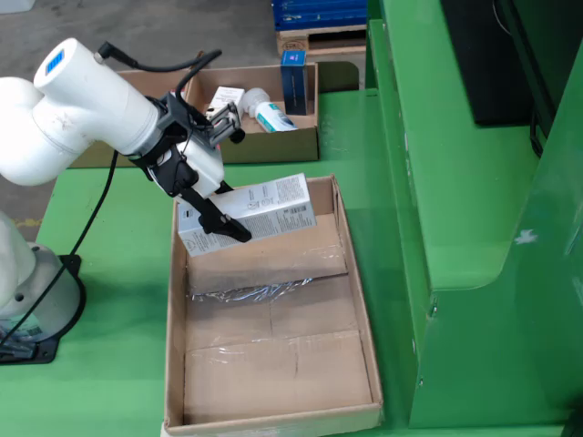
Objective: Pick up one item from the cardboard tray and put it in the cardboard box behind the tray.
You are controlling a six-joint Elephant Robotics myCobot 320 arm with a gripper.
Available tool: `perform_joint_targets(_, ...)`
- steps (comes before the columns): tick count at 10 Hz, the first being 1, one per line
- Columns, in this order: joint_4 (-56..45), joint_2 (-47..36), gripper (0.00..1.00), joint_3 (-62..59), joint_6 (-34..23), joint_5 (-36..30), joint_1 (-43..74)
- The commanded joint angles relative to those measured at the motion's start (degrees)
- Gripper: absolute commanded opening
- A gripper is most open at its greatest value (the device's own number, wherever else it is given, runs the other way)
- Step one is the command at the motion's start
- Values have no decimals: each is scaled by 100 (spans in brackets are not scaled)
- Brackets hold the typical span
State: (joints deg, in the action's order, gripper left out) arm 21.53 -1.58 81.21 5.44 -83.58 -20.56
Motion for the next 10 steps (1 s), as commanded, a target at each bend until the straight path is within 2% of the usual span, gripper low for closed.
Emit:
perform_joint_targets(1,-303,182,0,-797,-129,76,-423)
perform_joint_targets(3,-461,250,0,-952,-163,161,-683)
perform_joint_targets(5,-865,139,0,-1046,-195,444,-1497)
perform_joint_targets(10,-1082,-457,0,-228,-27,1038,-3301)
